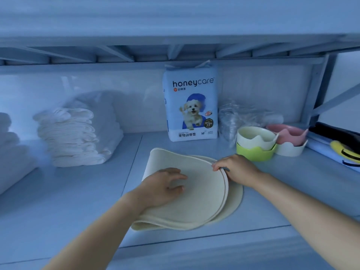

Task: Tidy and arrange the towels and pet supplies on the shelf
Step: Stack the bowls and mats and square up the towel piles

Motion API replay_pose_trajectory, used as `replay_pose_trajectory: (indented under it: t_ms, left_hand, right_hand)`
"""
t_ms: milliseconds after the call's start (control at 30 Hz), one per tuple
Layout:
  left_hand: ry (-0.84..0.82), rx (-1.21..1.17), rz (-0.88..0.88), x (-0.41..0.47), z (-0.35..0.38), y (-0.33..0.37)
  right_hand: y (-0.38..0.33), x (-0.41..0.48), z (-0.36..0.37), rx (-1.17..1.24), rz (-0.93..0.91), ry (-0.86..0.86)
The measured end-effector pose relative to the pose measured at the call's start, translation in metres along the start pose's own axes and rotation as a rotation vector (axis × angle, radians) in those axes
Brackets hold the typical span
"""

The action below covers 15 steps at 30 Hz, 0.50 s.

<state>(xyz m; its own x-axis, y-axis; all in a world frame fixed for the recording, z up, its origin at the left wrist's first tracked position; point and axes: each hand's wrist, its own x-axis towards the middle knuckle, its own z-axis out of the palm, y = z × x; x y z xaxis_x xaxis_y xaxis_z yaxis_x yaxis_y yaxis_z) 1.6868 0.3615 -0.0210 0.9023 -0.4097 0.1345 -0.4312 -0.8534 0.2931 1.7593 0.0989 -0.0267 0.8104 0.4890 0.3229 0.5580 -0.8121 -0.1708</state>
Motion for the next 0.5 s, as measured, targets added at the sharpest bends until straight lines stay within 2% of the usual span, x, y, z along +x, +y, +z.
replay_pose_trajectory:
  t_ms: [100,333,500]
  left_hand:
    - [-0.011,0.05,-0.044,0.001,0.011,0.007]
    - [0.132,0.03,-0.052,-0.005,0.011,0.022]
    - [0.212,-0.046,-0.086,-0.019,0.024,0.027]
  right_hand:
    - [0.01,-0.003,0.0,-0.002,-0.019,-0.028]
    - [0.021,0.009,-0.005,0.019,-0.011,-0.044]
    - [0.015,0.01,-0.007,-0.116,-0.072,-0.21]
